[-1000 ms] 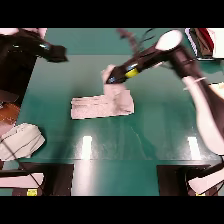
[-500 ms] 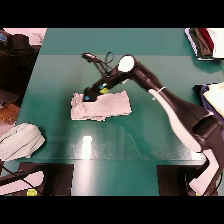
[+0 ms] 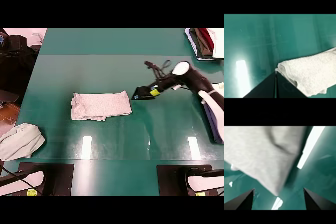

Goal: Fold the shirts.

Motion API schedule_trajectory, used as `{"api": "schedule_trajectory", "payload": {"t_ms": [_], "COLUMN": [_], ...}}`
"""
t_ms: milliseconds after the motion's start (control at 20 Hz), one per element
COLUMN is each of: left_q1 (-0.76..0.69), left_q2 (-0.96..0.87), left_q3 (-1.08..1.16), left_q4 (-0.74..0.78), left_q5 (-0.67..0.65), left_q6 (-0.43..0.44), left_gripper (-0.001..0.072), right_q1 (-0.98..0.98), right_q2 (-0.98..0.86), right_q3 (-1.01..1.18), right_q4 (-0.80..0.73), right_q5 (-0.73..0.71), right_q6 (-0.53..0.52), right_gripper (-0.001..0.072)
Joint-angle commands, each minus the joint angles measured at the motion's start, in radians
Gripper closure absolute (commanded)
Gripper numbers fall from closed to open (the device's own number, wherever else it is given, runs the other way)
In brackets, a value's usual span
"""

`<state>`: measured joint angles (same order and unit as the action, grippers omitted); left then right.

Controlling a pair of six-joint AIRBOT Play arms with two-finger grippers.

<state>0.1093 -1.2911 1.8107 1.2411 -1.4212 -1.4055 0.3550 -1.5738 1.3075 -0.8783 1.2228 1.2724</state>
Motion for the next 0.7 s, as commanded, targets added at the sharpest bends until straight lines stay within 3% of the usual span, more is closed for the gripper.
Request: {"api": "schedule_trajectory", "payload": {"t_ms": [0,400,550,600,650], "left_q1": [0.001,0.001,0.001,0.001,-0.002], "left_q2": [0.001,0.001,0.001,0.001,0.001], "left_q3": [0.000,-0.024,-0.078,-0.095,-0.108], "left_q4": [0.000,-0.022,-0.034,-0.039,-0.044], "left_q5": [0.000,0.000,0.000,0.000,0.002], "left_q6": [0.000,0.000,0.000,0.000,0.000], "left_gripper": [0.0684,0.0684,0.0684,0.0684,0.0684], "right_q1": [-0.072,0.061,0.113,0.126,0.135], "right_q2": [0.031,-0.185,-0.200,-0.200,-0.200], "right_q3": [-0.125,-0.130,-0.130,-0.129,-0.130], "right_q4": [0.045,0.438,0.480,0.482,0.486], "right_q5": [-0.108,-0.169,-0.224,-0.240,-0.247], "right_q6": [0.008,-0.100,-0.122,-0.122,-0.124], "right_gripper": [-0.0008,0.0029,0.0045,0.0081,0.0188]}}
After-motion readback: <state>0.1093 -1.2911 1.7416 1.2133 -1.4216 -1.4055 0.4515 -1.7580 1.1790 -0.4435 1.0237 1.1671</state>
